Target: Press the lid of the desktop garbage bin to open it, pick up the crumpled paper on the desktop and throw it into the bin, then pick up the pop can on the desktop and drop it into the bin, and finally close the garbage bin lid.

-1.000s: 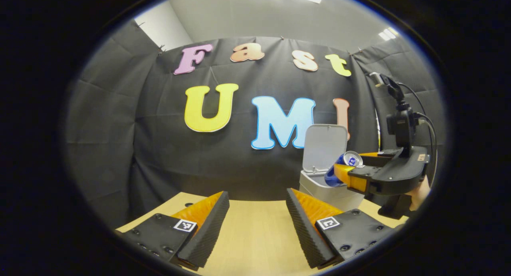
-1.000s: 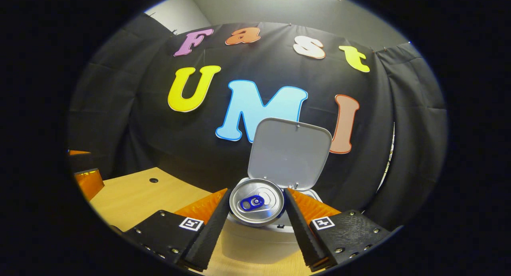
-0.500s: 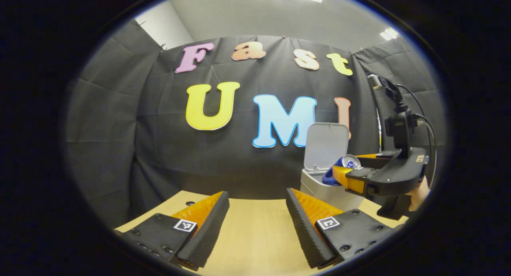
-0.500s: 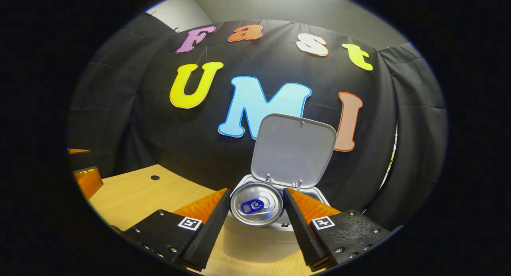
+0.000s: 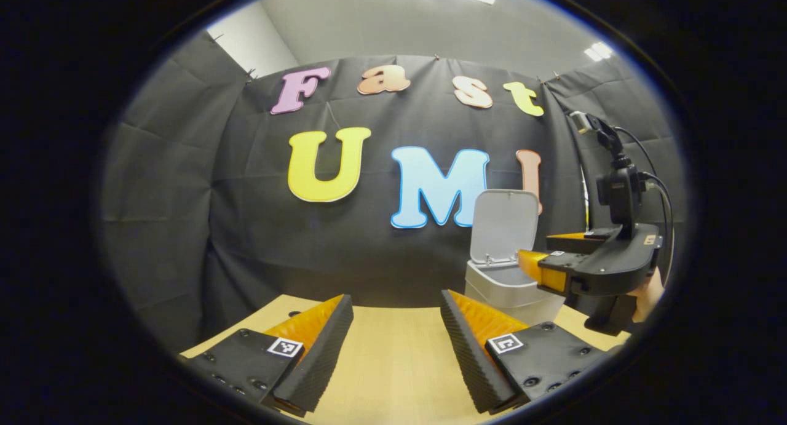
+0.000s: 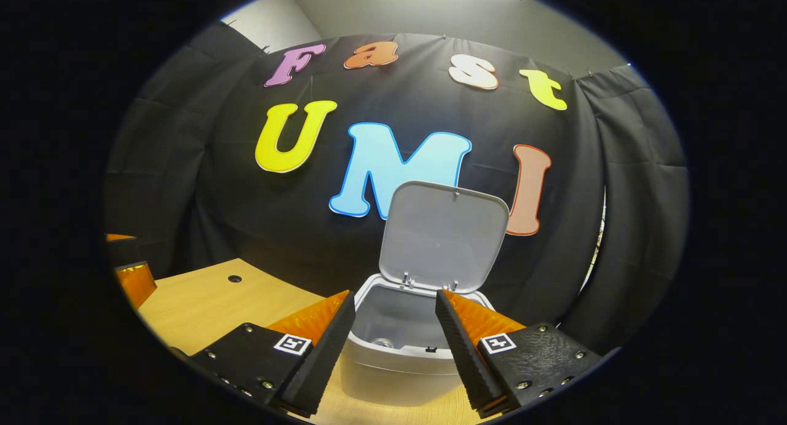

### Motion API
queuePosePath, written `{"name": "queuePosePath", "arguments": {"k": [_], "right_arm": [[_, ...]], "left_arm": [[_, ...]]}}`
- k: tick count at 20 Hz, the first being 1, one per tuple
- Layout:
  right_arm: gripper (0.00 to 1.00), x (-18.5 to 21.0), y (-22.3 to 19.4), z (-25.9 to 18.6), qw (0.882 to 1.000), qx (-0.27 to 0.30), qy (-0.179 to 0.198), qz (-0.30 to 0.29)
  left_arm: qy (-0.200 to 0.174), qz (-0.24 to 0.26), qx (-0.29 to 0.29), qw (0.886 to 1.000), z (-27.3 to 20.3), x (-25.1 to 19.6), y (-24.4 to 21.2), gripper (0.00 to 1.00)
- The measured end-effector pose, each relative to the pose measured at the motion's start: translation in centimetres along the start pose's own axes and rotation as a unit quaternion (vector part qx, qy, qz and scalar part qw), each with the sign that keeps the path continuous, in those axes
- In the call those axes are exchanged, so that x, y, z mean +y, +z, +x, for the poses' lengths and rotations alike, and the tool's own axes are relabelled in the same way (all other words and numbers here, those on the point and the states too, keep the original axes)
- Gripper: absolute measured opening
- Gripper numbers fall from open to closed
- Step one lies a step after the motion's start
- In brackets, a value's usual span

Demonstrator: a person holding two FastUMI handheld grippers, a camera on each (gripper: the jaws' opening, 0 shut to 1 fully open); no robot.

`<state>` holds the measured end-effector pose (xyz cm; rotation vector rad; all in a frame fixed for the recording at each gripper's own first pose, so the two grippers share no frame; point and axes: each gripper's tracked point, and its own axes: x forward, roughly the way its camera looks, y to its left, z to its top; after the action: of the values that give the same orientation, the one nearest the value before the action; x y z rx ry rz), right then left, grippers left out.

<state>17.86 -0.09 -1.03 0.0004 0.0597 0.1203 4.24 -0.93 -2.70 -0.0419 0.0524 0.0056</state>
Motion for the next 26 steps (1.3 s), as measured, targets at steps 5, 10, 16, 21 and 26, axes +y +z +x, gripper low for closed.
{"name": "queuePosePath", "arguments": {"k": [5, 10, 16, 21, 26], "right_arm": [[0.89, -1.3, 1.2, 0.3, 1.0, 0.0, -0.013, 0.001], [0.95, -2.8, 3.8, 1.6, 0.999, -0.007, -0.036, 0.012], [0.94, -4.7, 7.9, 3.6, 0.997, -0.029, -0.07, 0.017], [0.95, -5.1, 10.5, 5.7, 0.995, -0.038, -0.095, 0.006], [0.95, -5.0, 12.7, 8.7, 0.994, -0.043, -0.099, 0.001]], "left_arm": [[0.001, 0.006, 0.004, 1.0, 0.2, 0.6, -0.3, 0.95], [-0.012, 0.018, -0.002, 1.0, 1.4, 1.5, 0.4, 0.94], [-0.029, 0.015, -0.005, 0.999, 3.4, 2.8, 0.5, 0.94], [-0.047, 0.019, -0.004, 0.999, 5.4, 4.5, 0.3, 0.92], [-0.065, 0.021, -0.003, 0.998, 6.2, 5.7, 0.2, 0.94]]}}
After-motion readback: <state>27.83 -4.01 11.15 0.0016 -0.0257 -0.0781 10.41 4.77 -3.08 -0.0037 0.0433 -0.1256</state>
